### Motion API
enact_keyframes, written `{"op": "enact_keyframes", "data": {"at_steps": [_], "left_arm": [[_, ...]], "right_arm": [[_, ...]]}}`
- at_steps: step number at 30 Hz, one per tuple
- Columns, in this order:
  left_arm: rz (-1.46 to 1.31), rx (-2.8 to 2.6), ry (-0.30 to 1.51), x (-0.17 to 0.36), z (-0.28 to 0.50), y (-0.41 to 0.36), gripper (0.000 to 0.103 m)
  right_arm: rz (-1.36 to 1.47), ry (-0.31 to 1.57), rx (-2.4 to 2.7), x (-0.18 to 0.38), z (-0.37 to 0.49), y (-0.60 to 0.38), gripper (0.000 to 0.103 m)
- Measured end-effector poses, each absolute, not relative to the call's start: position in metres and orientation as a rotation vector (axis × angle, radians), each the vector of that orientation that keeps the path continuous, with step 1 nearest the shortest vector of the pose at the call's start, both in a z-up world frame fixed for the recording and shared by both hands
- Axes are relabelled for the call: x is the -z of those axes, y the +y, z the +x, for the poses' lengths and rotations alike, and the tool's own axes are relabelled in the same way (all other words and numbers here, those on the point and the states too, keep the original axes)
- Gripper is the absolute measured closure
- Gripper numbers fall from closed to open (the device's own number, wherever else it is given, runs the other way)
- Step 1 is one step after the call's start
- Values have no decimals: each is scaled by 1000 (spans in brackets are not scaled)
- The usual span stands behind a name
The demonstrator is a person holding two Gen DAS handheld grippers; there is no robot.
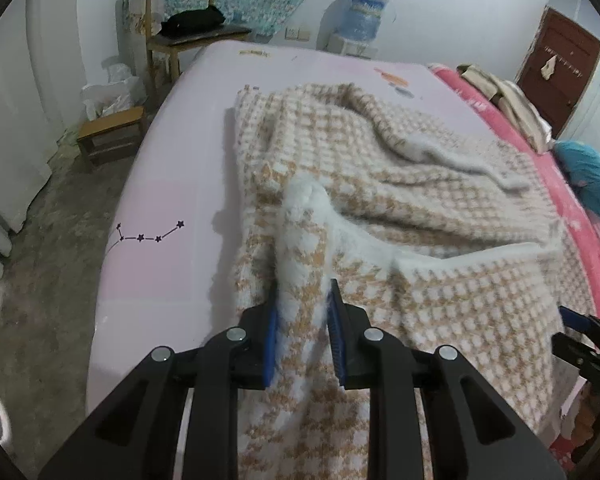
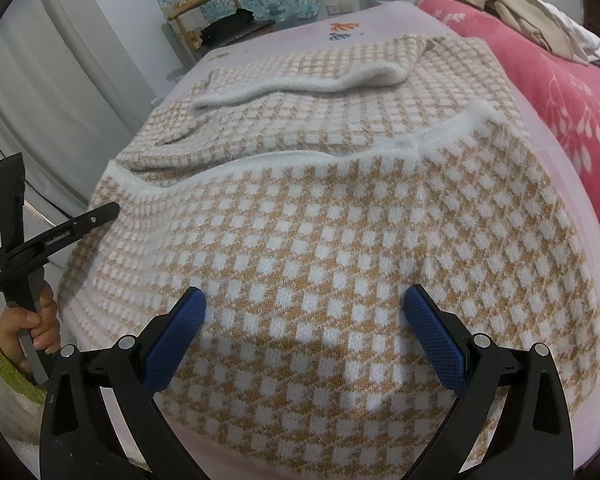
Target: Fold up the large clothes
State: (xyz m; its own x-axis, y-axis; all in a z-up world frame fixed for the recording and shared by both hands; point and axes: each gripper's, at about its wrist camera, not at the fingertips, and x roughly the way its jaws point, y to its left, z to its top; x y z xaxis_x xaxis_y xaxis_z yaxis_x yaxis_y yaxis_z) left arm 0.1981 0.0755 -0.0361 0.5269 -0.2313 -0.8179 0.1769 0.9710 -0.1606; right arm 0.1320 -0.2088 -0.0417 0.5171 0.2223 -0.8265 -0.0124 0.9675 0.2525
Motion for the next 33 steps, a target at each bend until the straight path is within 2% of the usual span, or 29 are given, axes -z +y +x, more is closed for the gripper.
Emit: {"op": "enact_keyframes", "data": {"at_steps": [17,25,33], "left_arm": [[144,117,953,41,191,48,78],[211,79,943,40,187,38,78],[244,52,938,40,186,33,78]], "right_arm": [[216,997,-138,41,122,-205,8],[164,850,-80,-6,96,-268,8],[285,899,-87,0,137,-337,28]]}}
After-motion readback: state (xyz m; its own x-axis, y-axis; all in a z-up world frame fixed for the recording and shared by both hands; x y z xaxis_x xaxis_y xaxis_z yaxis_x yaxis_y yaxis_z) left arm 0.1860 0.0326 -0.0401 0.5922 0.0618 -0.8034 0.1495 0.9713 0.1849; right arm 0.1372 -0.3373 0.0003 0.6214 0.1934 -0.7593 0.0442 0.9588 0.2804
